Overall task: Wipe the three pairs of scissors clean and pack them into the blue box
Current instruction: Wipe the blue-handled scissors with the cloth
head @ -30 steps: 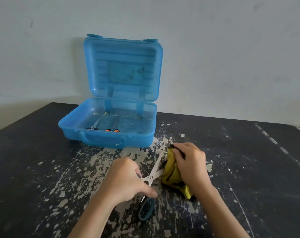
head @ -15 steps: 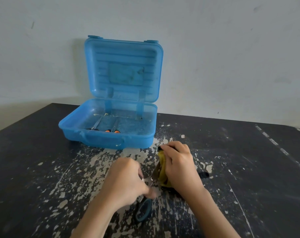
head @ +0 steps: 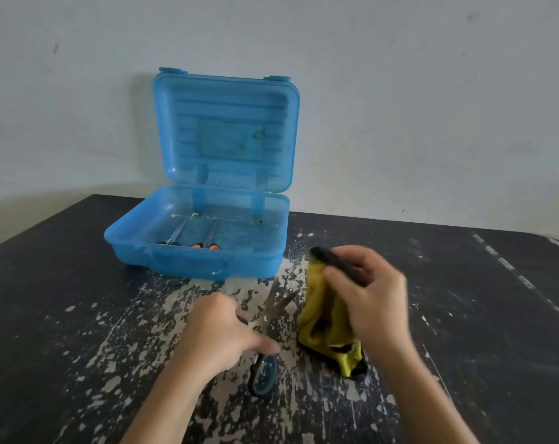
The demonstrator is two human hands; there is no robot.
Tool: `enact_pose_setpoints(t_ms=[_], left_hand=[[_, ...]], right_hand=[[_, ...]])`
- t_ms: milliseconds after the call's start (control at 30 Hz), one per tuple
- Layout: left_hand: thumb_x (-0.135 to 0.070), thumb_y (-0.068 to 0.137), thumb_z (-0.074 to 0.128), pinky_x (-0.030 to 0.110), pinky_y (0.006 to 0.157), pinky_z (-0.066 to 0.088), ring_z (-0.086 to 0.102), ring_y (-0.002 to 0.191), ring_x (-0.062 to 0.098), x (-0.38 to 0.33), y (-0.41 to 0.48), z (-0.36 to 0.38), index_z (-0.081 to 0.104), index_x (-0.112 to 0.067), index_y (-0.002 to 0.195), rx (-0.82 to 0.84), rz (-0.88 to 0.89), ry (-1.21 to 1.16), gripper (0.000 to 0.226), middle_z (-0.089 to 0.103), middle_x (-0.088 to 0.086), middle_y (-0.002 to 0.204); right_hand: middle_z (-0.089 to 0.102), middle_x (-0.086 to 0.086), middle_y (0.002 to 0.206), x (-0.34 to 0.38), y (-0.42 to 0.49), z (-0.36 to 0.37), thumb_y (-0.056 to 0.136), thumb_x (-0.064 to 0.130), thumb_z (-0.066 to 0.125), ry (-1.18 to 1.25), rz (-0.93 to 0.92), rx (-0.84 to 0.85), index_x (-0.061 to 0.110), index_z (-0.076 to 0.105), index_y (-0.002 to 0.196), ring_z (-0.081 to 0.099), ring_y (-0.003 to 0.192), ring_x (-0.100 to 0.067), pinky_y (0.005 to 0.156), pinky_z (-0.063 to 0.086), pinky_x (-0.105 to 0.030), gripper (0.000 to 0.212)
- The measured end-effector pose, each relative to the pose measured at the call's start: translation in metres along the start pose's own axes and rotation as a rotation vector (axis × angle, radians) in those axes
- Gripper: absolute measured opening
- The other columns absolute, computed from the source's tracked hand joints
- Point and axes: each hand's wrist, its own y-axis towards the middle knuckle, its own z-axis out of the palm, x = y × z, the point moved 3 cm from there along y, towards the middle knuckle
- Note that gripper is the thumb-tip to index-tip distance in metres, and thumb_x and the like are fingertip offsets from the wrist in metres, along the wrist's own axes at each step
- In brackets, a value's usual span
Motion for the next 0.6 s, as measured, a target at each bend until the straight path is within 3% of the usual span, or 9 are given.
enact_pose_setpoints(t_ms=[100,133,200,300,400,533,600], left_hand=[[-0.022,0.045,0.092,0.019,0.048,0.037,0.054,0.058,0.010,0.001,-0.001,0.001,0.065,-0.007,0.068,0.022,0.021,-0.089,0.039,0.062,-0.005,0.063],[-0.014,0.048,0.088,0.017,0.045,0.036,0.052,0.054,0.011,0.002,0.000,0.001,0.067,-0.005,0.066,0.021,0.046,-0.094,0.029,0.061,-0.004,0.059],[-0.005,0.053,0.078,0.017,0.040,0.031,0.045,0.048,0.013,0.004,0.001,0.002,0.064,-0.004,0.059,0.004,0.099,-0.048,0.015,0.054,-0.001,0.053],[-0.006,0.050,0.079,0.020,0.040,0.024,0.034,0.048,0.014,-0.001,-0.003,0.004,0.057,-0.002,0.052,-0.024,0.164,-0.028,0.022,0.044,-0.001,0.050],[-0.025,0.040,0.092,0.021,0.048,0.034,0.047,0.054,0.015,-0.008,-0.008,0.003,0.067,-0.002,0.066,-0.007,0.170,-0.006,0.043,0.059,-0.002,0.058],[-0.036,0.041,0.093,0.019,0.051,0.040,0.054,0.066,0.007,-0.011,-0.010,0.006,0.062,-0.016,0.074,0.052,0.132,0.045,0.049,0.059,-0.005,0.074],[-0.036,0.043,0.093,0.019,0.057,0.044,0.055,0.071,0.006,-0.008,-0.009,0.009,0.062,-0.016,0.079,0.083,0.115,0.043,0.051,0.060,-0.005,0.079]], right_hand=[[0.065,0.006,0.099,0.009,-0.032,0.043,0.085,0.013,0.057,-0.204,-0.296,0.287,0.021,0.065,0.101,0.062,0.085,-0.007,0.075,0.052,-0.020,0.020],[0.061,0.005,0.105,0.006,-0.041,0.054,0.087,0.017,0.052,-0.327,-0.417,0.334,0.020,0.065,0.104,0.056,0.094,-0.012,0.082,0.050,-0.025,0.021],[0.059,0.002,0.109,-0.004,-0.049,0.066,0.087,0.019,0.048,-0.495,-0.580,0.347,0.020,0.064,0.106,0.049,0.096,-0.022,0.080,0.047,-0.037,0.025],[0.061,0.000,0.104,-0.008,-0.044,0.064,0.079,0.009,0.054,-0.536,-0.627,0.275,0.015,0.065,0.099,0.045,0.091,-0.021,0.075,0.045,-0.036,0.024],[0.062,-0.005,0.102,-0.013,-0.031,0.058,0.074,-0.001,0.056,-0.555,-0.602,0.197,0.009,0.066,0.100,0.045,0.090,-0.022,0.079,0.045,-0.031,0.030],[0.063,-0.013,0.101,-0.029,-0.013,0.049,0.071,-0.016,0.057,-0.592,-0.492,0.140,0.003,0.066,0.104,0.048,0.088,-0.028,0.074,0.050,-0.041,0.039],[0.060,-0.015,0.109,-0.036,-0.004,0.042,0.078,-0.015,0.053,-0.603,-0.392,0.098,0.003,0.062,0.113,0.049,0.093,-0.034,0.081,0.049,-0.046,0.040]])
